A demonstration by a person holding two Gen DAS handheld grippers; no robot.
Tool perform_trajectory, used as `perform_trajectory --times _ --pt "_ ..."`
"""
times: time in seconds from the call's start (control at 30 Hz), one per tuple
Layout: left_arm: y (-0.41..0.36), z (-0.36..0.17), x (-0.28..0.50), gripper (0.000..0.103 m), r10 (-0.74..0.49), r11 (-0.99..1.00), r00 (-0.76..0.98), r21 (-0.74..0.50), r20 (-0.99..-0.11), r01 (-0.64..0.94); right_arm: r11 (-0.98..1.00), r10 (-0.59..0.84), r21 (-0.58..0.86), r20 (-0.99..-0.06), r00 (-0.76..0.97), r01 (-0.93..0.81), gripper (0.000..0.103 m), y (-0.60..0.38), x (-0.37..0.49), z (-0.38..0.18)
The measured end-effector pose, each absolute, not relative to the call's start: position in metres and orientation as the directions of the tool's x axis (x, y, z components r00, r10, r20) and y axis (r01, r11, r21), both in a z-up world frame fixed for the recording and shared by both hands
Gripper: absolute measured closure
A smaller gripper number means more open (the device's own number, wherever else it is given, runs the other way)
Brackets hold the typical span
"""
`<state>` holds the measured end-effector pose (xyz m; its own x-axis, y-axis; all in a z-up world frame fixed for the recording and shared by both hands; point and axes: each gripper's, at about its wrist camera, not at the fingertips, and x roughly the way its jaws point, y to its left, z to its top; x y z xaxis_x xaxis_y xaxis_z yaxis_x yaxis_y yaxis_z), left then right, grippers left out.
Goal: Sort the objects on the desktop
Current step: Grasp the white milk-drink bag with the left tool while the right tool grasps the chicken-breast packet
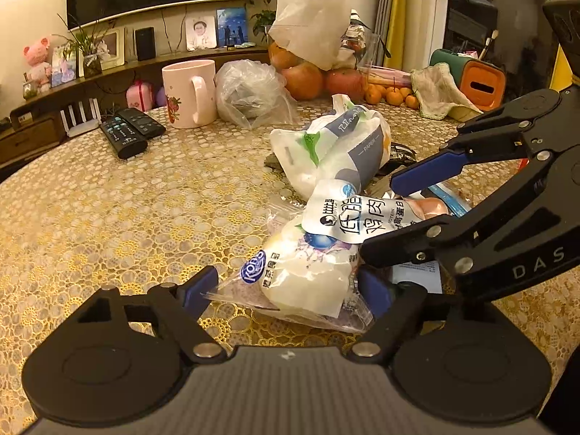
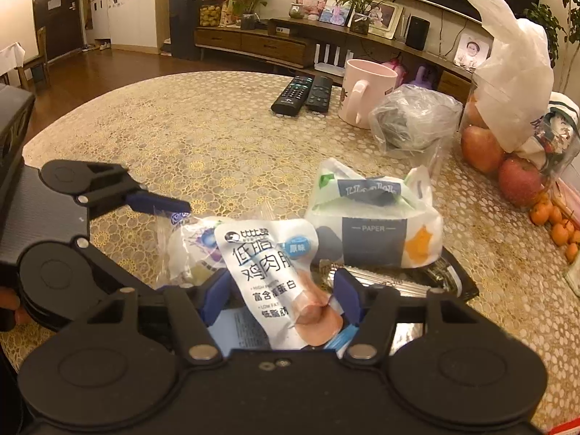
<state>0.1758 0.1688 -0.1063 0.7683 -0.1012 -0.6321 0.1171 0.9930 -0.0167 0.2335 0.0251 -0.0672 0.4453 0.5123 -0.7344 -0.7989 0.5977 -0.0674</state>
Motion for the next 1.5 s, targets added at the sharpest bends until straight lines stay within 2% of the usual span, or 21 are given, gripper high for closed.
perform_trajectory --times 0.03,0.07,0.27,0.43,1.0,1.5 --pt "0.169 -0.106 0.176 0.020 -0.101 0.993 0.769 -0.016 -0.631 0.117 0.594 0.516 -0.067 -0.733 0.443 -0.802 0.045 0.025 0.233 -0.067" --pt "0.168 -0.106 0.176 0.020 -0.098 0.993 0.770 -0.011 -0.630 0.118 0.582 0.523 -0.058 -0.737 0.428 -0.811 0.054 0.025 0.233 -0.068" --pt "0.163 -0.104 0.174 0.025 -0.090 0.992 0.777 0.010 -0.624 0.123 0.587 0.512 -0.074 -0.737 0.441 -0.806 0.058 0.025 0.231 -0.068" --pt "0.162 -0.102 0.173 0.028 -0.096 0.993 0.776 -0.003 -0.623 0.121 0.577 0.507 -0.108 -0.730 0.458 -0.810 0.068 0.026 0.222 -0.062" --pt "0.156 -0.079 0.155 0.032 -0.088 0.995 0.792 -0.016 -0.604 0.099 0.613 0.511 -0.117 -0.695 0.506 -0.781 0.070 0.005 0.201 -0.036" --pt "0.113 -0.028 0.129 0.032 -0.120 0.990 0.829 -0.007 -0.547 0.139 0.680 0.507 -0.126 -0.630 0.588 -0.722 0.070 -0.049 0.172 0.006"
